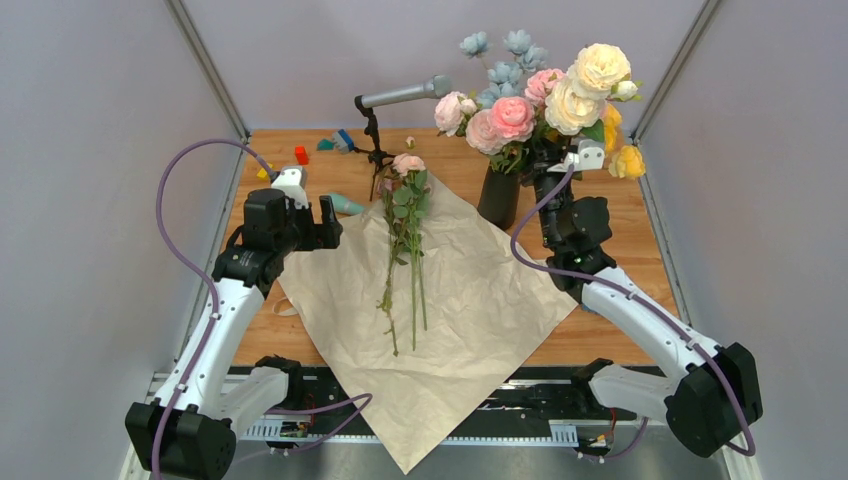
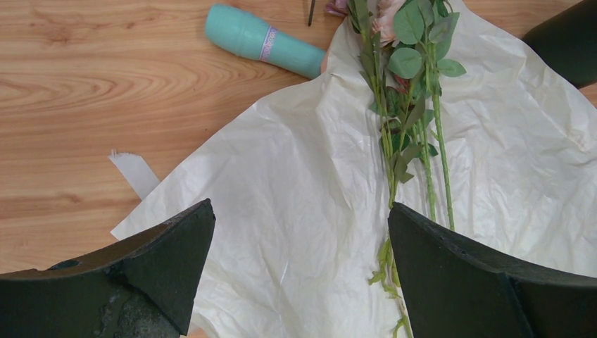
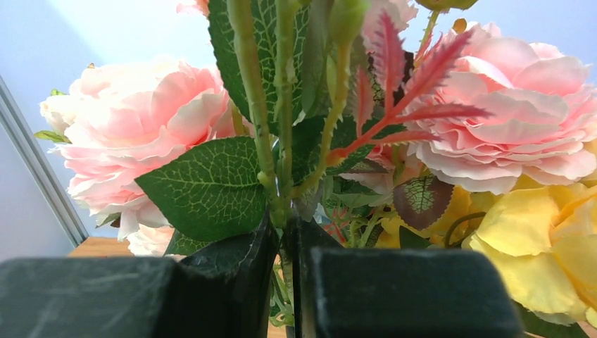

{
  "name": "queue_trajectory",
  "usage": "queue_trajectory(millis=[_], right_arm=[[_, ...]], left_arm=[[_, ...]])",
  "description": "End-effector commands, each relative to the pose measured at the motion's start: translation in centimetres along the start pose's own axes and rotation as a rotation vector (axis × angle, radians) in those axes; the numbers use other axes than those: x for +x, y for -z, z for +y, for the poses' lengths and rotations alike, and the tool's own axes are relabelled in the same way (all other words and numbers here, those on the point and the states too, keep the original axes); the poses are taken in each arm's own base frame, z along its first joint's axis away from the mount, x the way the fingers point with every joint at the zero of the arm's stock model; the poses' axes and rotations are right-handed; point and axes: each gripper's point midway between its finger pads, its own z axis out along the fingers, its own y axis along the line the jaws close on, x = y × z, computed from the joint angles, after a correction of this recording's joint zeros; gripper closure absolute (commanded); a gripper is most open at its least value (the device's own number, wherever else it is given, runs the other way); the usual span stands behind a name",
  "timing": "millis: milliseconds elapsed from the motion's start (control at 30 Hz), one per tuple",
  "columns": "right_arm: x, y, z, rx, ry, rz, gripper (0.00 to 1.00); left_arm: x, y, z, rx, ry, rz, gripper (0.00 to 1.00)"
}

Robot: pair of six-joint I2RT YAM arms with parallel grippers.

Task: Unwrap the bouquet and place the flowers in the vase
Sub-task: Insert the fake flower into the vase.

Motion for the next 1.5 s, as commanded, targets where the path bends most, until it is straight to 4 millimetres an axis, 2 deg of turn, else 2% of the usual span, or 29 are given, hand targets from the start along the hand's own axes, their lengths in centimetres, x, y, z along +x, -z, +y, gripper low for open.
queue_trajectory(millis=[0, 367, 667, 800, 1067, 1467], right_arm=[[2.8, 0.3, 0.4, -0.017, -0.01, 0.072, 1.0], [4.6, 1.2, 0.0, -0.003, -0.042, 0.111, 1.0], [4.7, 1.4, -0.4, 0.02, -0.045, 0.119, 1.0], [3.4, 1.1, -0.8, 0.046, -0.049, 0.099, 1.0], [-1.6, 0.7, -0.8, 0.038, -0.055, -0.009, 1.0], [-3.1, 1.6, -3.0, 0.139, -0.042, -0.06, 1.0]], left_arm=[[-1.1, 0.2, -0.2, 0.015, -0.021, -0.043, 0.0], [-1.1, 0.2, -0.2, 0.016, -0.021, -0.044, 0.0], [-1.0, 0.2, -0.3, 0.019, -0.02, -0.044, 0.0], [-1.0, 0.2, -0.3, 0.019, -0.019, -0.042, 0.0], [-1.1, 0.2, -0.3, 0.021, -0.019, -0.046, 0.0], [-1.0, 0.3, -0.4, 0.024, -0.018, -0.045, 0.0]])
